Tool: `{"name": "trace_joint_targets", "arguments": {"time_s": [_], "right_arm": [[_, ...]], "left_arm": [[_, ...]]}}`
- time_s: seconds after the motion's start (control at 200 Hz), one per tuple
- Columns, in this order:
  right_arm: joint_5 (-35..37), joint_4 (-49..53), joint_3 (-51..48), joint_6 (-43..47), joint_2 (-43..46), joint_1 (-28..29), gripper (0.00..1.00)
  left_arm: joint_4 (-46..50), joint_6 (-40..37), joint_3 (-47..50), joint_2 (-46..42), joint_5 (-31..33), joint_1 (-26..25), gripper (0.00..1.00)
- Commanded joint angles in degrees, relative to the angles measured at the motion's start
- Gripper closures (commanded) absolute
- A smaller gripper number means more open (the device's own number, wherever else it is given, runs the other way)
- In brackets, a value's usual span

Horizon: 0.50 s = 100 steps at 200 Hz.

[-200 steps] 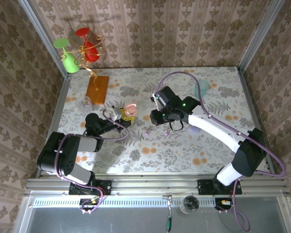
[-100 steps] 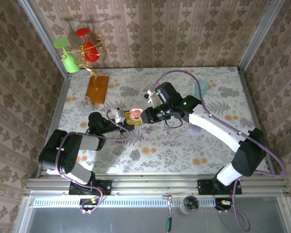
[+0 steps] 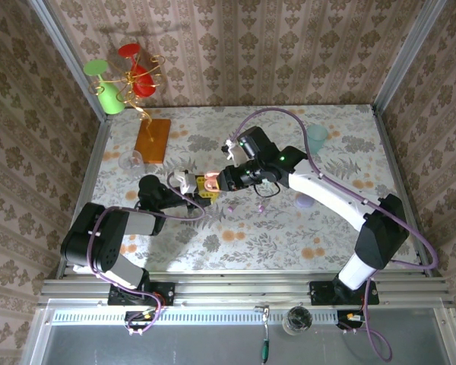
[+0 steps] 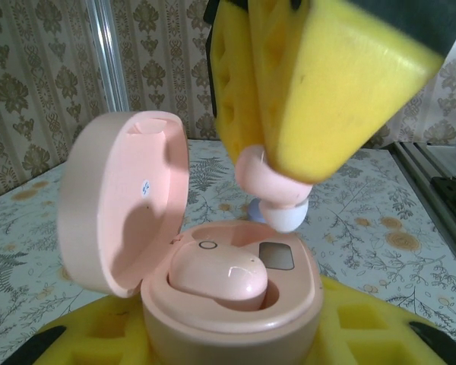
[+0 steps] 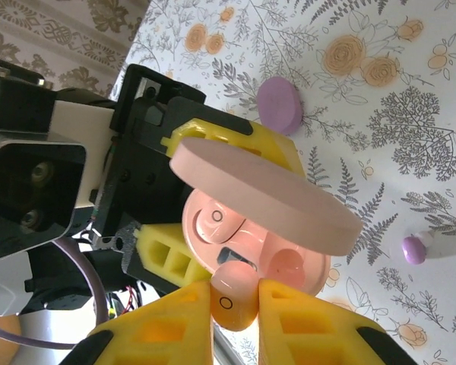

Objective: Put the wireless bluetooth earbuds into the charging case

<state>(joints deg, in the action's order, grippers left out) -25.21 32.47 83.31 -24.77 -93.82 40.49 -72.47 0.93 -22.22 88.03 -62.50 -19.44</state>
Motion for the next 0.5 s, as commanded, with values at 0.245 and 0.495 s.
{"name": "trace_joint_targets", "arguments": {"time_s": [0.245,0.495], "right_arm": [[4.5,0.9,1.4,0.7,-0.8,-0.1,0.82],[6.0,0.8,1.6,0.4,-0.9,-0.1,0.82]], "left_arm": [[-1.4,0.4,-0.4,-2.4,-1.2,0.2,0.69],[-1.4,0.4,-0.6,-2.2,-1.5,0.3,0.69]]}}
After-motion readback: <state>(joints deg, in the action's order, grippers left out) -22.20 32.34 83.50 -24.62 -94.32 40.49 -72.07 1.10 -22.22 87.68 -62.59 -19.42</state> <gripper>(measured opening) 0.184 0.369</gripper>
